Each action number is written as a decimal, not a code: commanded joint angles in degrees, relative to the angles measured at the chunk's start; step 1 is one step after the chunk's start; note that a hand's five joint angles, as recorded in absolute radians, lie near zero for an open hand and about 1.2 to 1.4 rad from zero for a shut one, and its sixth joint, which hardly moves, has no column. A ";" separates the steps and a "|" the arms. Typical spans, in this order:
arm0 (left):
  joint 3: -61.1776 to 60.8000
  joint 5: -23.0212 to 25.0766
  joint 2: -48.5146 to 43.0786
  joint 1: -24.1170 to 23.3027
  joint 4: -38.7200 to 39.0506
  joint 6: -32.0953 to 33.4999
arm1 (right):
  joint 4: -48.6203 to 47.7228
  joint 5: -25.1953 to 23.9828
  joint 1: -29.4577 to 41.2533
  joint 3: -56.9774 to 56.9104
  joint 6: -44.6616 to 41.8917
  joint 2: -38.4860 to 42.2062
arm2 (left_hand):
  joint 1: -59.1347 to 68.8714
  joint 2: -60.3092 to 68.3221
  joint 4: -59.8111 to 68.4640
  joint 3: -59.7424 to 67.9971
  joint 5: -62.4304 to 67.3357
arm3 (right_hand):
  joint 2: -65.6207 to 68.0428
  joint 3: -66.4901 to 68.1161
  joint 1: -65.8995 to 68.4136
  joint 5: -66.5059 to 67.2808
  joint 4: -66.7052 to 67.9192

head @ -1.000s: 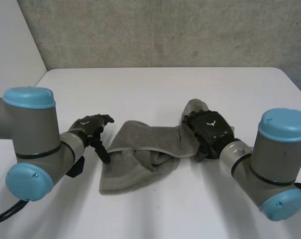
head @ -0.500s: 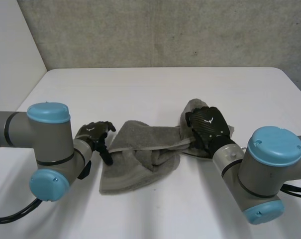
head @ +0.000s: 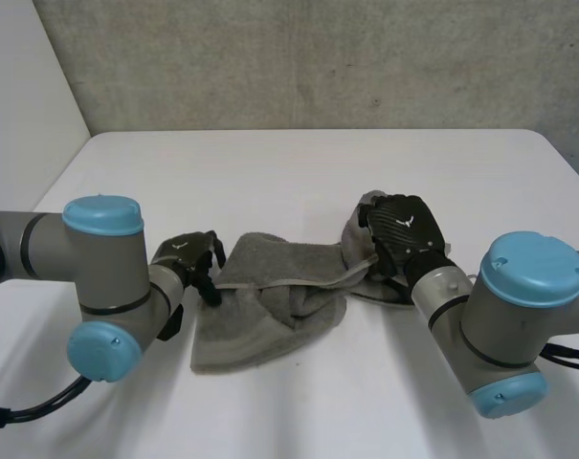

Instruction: Fold the towel.

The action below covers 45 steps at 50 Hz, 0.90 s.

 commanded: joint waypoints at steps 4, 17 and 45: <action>0.32 0.29 -0.64 -0.10 0.08 -1.85 | 0.93 0.19 -0.08 -1.36 2.42 0.67 | 5.49 5.51 5.54 5.52 5.55 | 20.02 21.03 21.30 22.63 20.81; 2.16 -0.23 1.80 -0.98 -0.09 -3.09 | 5.05 -0.25 -4.28 -3.63 15.92 -3.80 | 39.95 39.97 40.00 39.98 40.02 | 46.32 47.34 47.61 48.93 47.11; 35.01 0.82 30.04 -3.18 -29.86 20.29 | 54.70 -6.49 -12.82 -58.45 -1.27 -20.70 | 39.95 39.97 40.00 39.98 40.02 | 46.32 47.34 47.61 48.93 47.11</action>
